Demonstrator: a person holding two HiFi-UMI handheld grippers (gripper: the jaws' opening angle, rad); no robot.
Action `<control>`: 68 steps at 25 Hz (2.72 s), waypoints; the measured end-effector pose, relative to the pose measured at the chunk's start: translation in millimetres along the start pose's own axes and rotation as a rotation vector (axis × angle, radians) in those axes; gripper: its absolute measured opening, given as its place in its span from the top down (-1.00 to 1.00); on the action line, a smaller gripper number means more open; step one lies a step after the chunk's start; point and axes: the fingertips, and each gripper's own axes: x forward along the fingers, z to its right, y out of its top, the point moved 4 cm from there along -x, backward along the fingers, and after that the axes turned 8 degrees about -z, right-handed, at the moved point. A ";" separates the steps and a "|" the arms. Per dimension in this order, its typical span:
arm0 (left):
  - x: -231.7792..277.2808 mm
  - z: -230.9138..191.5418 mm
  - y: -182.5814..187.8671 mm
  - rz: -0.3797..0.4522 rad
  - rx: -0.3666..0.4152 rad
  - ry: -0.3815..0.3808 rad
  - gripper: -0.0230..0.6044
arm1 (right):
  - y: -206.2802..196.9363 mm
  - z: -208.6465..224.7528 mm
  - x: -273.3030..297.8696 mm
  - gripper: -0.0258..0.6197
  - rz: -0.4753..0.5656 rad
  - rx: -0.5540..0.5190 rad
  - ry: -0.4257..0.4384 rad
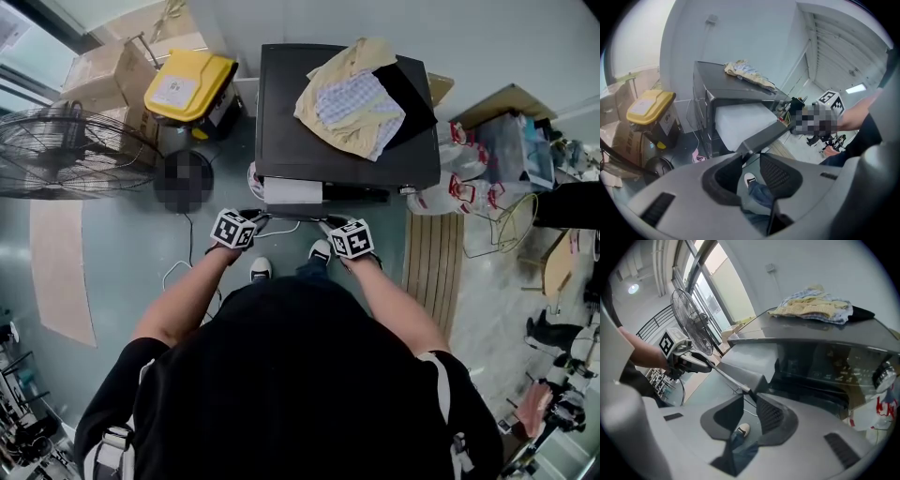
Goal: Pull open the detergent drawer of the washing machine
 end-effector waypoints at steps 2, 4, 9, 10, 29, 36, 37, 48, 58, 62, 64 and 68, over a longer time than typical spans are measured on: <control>-0.6 3.0 -4.4 -0.002 -0.002 -0.003 0.54 | -4.6 -2.3 -1.2 0.66 -0.002 -0.002 0.003; -1.1 5.2 -8.3 -0.005 -0.002 -0.006 0.54 | -8.3 -4.5 -2.3 0.67 -0.002 -0.003 0.002; -1.6 11.2 -16.6 -0.014 0.007 -0.014 0.54 | -17.0 -10.0 -4.3 0.68 0.003 -0.002 0.004; -1.7 12.3 -18.0 -0.015 0.008 -0.015 0.54 | -18.7 -11.1 -4.4 0.68 0.003 -0.002 0.004; -8.3 40.9 -51.5 -0.054 0.015 -0.040 0.54 | -56.9 -34.5 -16.2 0.70 -0.007 0.005 0.009; -7.8 52.4 -64.7 -0.065 0.020 -0.063 0.54 | -72.4 -41.5 -18.5 0.70 -0.018 0.000 0.018; -7.7 54.3 -67.1 -0.067 0.020 -0.066 0.54 | -75.1 -42.5 -18.9 0.70 -0.021 0.001 0.017; -5.5 63.3 -81.7 -0.077 0.030 -0.079 0.55 | -91.1 -49.3 -19.9 0.70 -0.018 0.016 0.026; -6.5 63.2 -81.3 -0.062 0.011 -0.082 0.53 | -96.1 -47.0 -22.2 0.73 0.005 0.067 0.029; -5.5 61.1 -83.5 -0.068 0.001 -0.086 0.51 | -100.6 -47.8 -23.3 0.70 0.004 0.071 0.040; -5.6 59.9 -84.6 -0.067 -0.004 -0.092 0.51 | -103.3 -47.2 -25.4 0.68 0.005 0.079 0.041; -11.8 55.2 -88.7 -0.075 0.008 -0.088 0.51 | -105.2 -47.4 -30.9 0.68 0.022 0.101 0.046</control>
